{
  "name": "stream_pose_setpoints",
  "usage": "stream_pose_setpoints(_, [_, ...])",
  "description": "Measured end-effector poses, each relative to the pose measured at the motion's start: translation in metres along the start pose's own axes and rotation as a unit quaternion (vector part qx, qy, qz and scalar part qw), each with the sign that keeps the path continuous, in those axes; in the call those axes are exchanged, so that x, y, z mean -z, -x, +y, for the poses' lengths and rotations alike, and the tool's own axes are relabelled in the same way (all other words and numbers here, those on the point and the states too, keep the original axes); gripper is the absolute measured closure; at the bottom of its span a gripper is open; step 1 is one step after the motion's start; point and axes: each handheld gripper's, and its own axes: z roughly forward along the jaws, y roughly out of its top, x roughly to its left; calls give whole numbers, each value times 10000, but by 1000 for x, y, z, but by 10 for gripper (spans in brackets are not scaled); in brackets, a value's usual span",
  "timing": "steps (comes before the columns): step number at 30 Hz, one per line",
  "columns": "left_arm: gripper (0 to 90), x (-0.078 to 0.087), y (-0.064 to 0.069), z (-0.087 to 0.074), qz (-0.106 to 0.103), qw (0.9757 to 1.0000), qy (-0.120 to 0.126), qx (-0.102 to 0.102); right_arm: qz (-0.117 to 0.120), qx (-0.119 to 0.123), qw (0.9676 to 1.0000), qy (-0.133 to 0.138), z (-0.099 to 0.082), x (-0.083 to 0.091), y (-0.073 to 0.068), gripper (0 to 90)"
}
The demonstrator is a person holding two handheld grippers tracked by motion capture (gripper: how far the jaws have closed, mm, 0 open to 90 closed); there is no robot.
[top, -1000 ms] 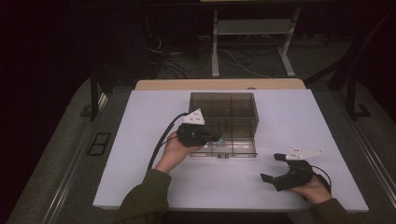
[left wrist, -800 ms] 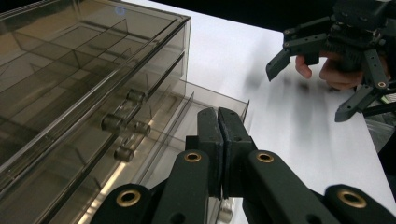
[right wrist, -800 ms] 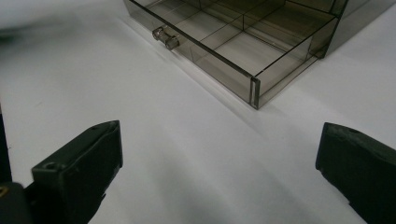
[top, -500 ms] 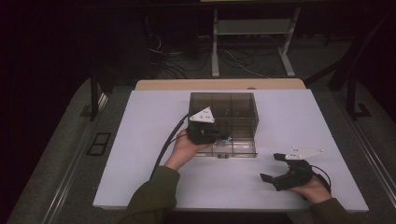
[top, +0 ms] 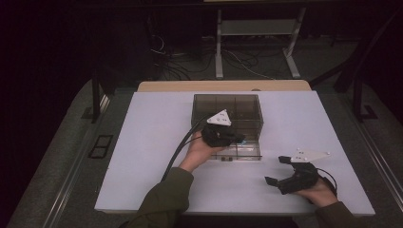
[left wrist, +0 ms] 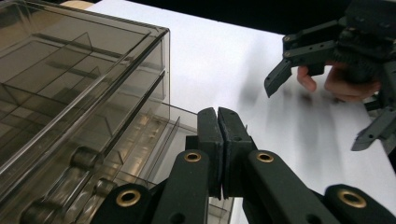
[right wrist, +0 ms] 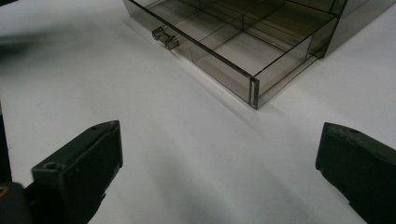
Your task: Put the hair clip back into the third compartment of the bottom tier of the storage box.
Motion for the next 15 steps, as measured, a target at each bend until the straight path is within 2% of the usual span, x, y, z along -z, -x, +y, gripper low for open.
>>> stream_pose_setpoints(9, [884,-24,0,-6,27,9997,-259,17,15,43,10000,-26,0,-1,0,1])
stream_pose_setpoints(10, [884,-26,1,-7,42,9996,-284,82,14,41,10000,-28,0,-1,0,2])
stream_pose_setpoints(12, [884,-31,1,-8,57,9993,-370,1,14,33,10000,-24,0,-1,1,1])
stream_pose_setpoints(15, [884,-38,2,-9,76,9989,-454,4,-1,31,10000,-19,0,-1,1,1])
